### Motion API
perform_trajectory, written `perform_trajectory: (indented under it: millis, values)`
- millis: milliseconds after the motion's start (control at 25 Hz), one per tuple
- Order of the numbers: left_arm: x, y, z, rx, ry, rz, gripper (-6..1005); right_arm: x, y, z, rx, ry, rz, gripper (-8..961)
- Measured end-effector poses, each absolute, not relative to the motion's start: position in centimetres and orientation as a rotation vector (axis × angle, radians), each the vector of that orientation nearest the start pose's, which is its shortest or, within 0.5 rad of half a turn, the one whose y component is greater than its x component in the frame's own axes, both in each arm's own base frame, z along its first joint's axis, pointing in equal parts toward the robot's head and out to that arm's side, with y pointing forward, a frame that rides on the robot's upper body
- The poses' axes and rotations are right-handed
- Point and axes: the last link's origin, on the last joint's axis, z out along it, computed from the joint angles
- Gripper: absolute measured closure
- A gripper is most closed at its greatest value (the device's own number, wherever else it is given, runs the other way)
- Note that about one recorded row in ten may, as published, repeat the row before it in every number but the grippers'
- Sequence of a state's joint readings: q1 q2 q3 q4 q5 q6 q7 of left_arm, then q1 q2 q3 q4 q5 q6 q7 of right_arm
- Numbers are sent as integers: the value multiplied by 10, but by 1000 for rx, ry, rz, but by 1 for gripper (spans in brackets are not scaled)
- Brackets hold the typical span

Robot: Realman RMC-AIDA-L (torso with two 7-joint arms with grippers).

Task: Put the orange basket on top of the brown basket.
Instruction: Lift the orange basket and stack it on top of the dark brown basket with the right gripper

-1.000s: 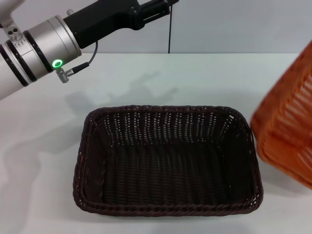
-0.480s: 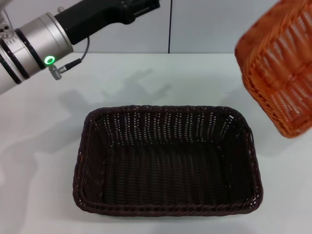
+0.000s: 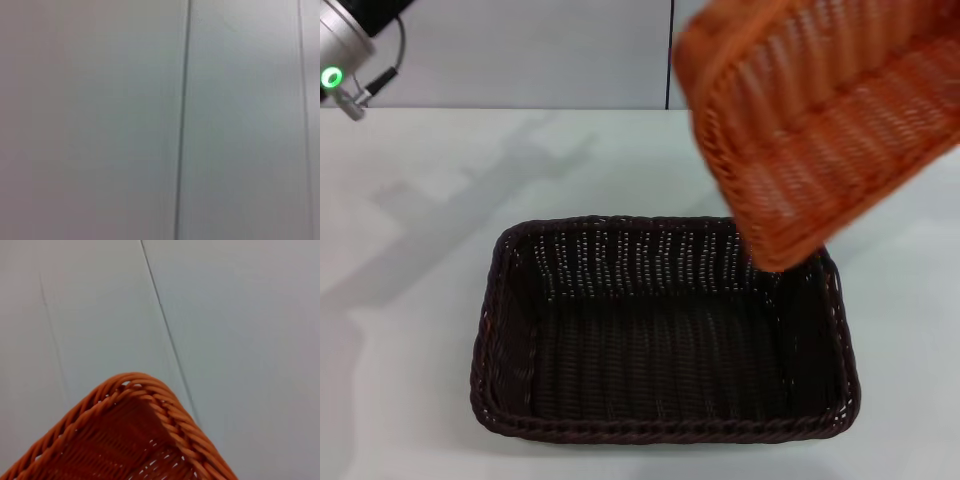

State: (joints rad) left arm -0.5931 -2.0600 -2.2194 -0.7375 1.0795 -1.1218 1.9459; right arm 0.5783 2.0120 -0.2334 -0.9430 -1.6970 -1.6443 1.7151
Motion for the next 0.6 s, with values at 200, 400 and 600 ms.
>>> perform_trajectory:
  millis: [200, 400, 600]
  values:
    - [-185, 436, 94, -1935, -367, -1166, 137, 241, 354, 126, -2034, 676, 1470, 761]
    - [-180, 446, 93, -1934, -370, -1119, 137, 254, 341, 95, -2017, 694, 1522, 761]
    - [-171, 455, 87, -1950, -373, -1094, 137, 260, 330, 78, -2041, 718, 1542, 761]
